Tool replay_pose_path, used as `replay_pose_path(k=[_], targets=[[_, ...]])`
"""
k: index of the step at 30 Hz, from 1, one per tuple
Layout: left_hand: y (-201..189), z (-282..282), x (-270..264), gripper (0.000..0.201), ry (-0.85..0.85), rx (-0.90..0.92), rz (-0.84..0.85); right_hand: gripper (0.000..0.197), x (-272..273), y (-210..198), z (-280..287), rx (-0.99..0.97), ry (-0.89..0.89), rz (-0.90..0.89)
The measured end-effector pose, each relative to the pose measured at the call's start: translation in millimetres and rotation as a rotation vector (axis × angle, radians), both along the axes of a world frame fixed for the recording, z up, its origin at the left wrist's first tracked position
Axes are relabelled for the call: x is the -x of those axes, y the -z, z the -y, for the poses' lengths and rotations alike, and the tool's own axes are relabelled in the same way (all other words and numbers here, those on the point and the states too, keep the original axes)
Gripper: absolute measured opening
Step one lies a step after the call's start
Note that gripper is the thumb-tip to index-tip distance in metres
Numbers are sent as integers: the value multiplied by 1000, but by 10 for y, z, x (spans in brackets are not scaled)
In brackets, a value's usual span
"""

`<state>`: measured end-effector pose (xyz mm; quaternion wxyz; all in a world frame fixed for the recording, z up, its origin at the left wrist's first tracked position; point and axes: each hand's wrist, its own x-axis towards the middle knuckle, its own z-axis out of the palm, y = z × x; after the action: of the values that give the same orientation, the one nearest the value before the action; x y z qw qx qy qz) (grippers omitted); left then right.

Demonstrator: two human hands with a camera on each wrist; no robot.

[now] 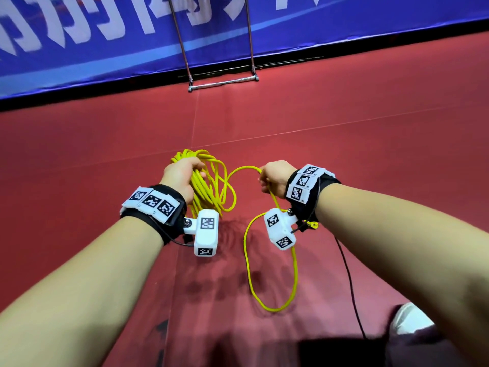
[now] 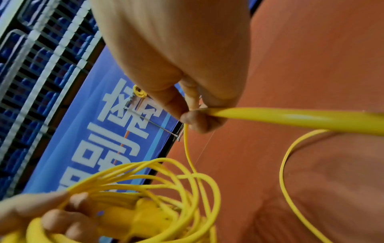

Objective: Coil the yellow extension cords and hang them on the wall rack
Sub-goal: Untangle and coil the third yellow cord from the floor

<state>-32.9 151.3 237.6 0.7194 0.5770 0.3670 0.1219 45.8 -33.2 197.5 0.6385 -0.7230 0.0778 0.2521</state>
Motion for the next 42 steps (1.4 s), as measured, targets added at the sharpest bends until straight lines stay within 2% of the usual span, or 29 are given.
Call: replay_pose_path(k=[6, 9, 11, 14, 17, 20, 22, 24, 28, 32, 34, 36, 39, 42], targets=[[-18, 168, -8, 16, 207, -15, -52, 20, 43, -153, -149, -350, 64, -105], [-28, 259, 19, 6, 336, -11, -100, 11, 34, -157, -176, -316, 10, -81], [-16, 306, 24, 4, 398, -8, -130, 19, 7, -142, -197, -329, 5, -74], [16, 371, 13, 7, 445, -3, -130, 17, -16, -169, -230, -359, 16, -102], [32, 422, 1, 14, 477, 28, -92, 14, -3, -218, -267, -271, -24, -81], [33, 459, 6, 8, 490, 28, -97, 30, -28, -173, -244, -195, -117, -6], [63, 465, 0, 5, 500, 12, -86, 31, -48, -152, -246, -203, -153, 37], [97, 464, 1, 7, 487, 9, -63, 31, -33, -171, -249, -192, -175, 67], [127, 432, 3, 10, 438, 43, -58, 11, 46, -225, -260, -167, -194, 127], [131, 318, -49, 9, 370, 42, -102, 20, 189, -288, -300, -92, -117, 224], [125, 255, -74, 17, 301, 89, -72, 15, 276, -275, -291, 4, -220, 221], [113, 201, -86, 22, 209, 123, -23, 8, 368, -245, -237, 68, -420, 148], [126, 97, -111, 20, 81, 150, 58, 14, 435, -172, -212, 114, -676, 119], [138, -1, -114, 20, -18, 133, 110, 28, 460, -125, -259, 69, -734, 133]])
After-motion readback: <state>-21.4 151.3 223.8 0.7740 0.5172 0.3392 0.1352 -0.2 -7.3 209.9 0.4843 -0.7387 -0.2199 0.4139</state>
